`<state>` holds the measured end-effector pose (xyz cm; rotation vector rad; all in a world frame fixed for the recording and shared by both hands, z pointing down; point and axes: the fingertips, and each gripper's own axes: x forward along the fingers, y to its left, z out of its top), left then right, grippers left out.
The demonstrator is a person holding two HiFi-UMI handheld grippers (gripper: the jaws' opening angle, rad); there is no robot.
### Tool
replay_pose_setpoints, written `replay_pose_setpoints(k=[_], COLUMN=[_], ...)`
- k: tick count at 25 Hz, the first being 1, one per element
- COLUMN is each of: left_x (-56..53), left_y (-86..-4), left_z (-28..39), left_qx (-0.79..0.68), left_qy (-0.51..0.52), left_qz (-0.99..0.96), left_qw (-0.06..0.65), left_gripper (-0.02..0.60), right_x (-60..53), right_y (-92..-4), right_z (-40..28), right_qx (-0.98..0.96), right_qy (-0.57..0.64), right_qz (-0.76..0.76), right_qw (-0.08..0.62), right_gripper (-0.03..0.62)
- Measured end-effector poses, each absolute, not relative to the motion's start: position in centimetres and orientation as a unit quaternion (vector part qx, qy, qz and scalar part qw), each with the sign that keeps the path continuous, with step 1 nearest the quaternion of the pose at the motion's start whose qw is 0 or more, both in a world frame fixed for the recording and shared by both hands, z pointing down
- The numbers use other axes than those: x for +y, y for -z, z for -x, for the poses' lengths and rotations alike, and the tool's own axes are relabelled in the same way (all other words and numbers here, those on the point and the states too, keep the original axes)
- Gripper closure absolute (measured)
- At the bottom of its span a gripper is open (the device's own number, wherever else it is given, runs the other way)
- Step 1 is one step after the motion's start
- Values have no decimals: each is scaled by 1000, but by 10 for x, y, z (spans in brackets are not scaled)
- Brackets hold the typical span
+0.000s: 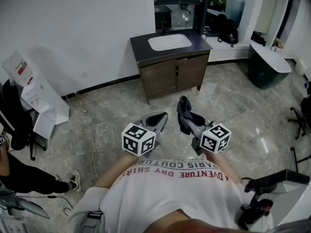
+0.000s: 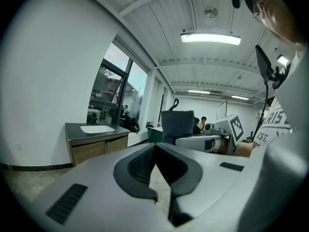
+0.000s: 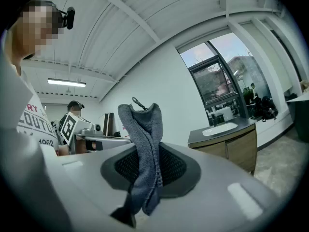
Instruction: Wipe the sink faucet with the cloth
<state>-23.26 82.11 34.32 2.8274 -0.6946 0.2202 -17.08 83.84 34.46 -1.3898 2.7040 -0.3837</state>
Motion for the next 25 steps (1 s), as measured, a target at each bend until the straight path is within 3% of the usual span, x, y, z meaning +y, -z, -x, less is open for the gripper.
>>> replay_pose_setpoints(k=[25], left_x=[777], left_y=[-358], left_z=[214], left_qx=[-222], left_qy=[-58], left_qz=[-965], left_qw=[128], left_gripper=[581], right_x=[806], right_y=[-360], right_z=[156], right_qx=[881], right_qy=[133], right_qz=[452], right_qw=[32], right_gripper=[516])
